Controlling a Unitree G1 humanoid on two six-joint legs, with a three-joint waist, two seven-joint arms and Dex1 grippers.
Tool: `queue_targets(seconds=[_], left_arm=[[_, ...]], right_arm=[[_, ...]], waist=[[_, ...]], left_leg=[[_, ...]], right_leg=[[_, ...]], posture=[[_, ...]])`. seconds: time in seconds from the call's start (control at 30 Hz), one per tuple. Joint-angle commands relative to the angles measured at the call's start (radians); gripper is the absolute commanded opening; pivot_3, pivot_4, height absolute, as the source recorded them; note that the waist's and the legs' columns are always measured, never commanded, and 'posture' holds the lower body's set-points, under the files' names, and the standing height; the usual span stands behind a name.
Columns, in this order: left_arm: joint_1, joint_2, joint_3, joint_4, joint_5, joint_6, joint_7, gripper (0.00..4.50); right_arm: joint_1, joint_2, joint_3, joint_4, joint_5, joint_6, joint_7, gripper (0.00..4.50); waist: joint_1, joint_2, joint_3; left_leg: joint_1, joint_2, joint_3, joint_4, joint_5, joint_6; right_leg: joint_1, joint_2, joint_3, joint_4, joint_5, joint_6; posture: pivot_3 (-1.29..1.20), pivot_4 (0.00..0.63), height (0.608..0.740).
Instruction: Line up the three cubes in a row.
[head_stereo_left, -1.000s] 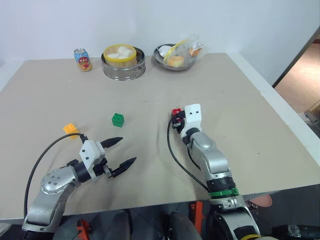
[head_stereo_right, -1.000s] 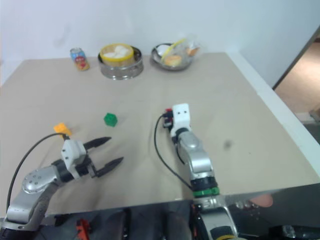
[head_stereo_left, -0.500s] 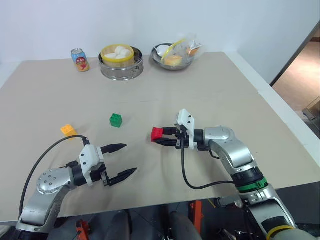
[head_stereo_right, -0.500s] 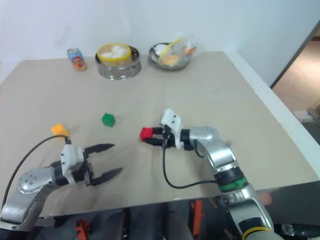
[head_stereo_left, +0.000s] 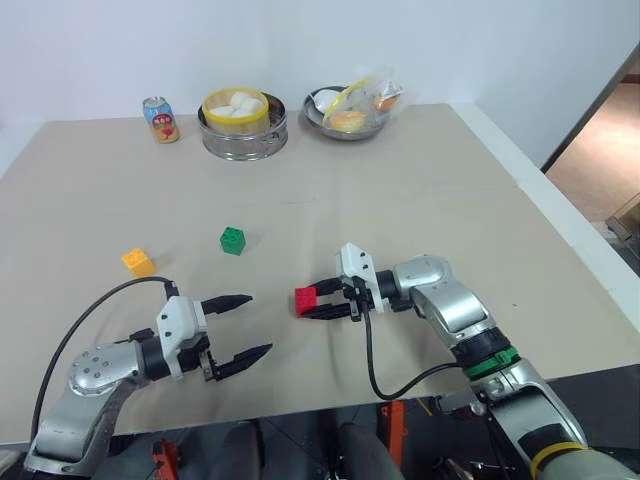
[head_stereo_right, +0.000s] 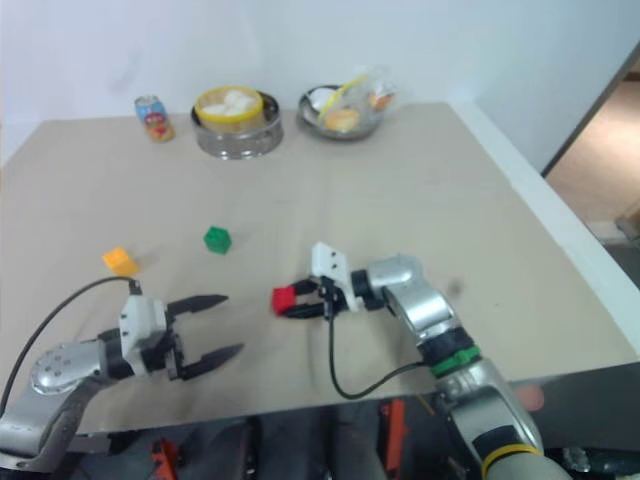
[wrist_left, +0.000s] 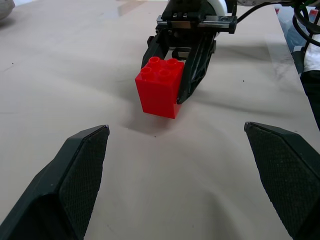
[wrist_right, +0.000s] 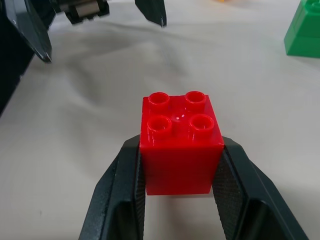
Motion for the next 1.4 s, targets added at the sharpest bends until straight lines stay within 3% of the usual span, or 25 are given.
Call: queue_targets(seconds=[0.03,1.13,1.2,1.4], left_arm=[[0.005,0.009,0.029,-0.047,-0.020,-0.001,0.011,4.50],[-0.006,0.010,0.009,-0.060,-0.008,0.016,0.052,4.50],[-0.011,0.009,0.007,-0.057,-0.007,0.016,0.051,4.50],[-0.014,0.009,0.004,-0.056,-0.008,0.019,0.049,4.50]], right_arm=[[-0.042,0.009,-0.009,0.035,-0.011,-0.053,0.030,1.24],[-0.061,-0.040,-0.036,0.132,-0.071,-0.127,0.031,1.24],[-0.061,-0.044,-0.032,0.131,-0.072,-0.120,0.039,2.29],[-0.049,-0.064,-0.042,0.096,-0.070,-0.124,0.038,4.30]], waist=[[0.000,0.000,0.000],[0.000,0.000,0.000],[0.000,0.000,0.000],[0.000,0.000,0.000]], left_leg=[[0.000,0.000,0.000,0.000,0.000,0.000],[0.000,0.000,0.001,0.001,0.000,0.000],[0.000,0.000,0.001,0.002,0.000,0.000],[0.000,0.000,0.001,0.003,0.000,0.000]], right_leg=[[0.000,0.000,0.000,0.000,0.000,0.000],[0.000,0.000,0.001,0.000,0.002,0.000],[0.001,0.000,0.001,0.000,0.002,0.000],[0.000,0.000,0.002,0.000,0.003,0.001]], posture=[[0.00,0.150,0.740],[0.00,0.150,0.740],[0.00,0.150,0.740],[0.00,0.150,0.740]])
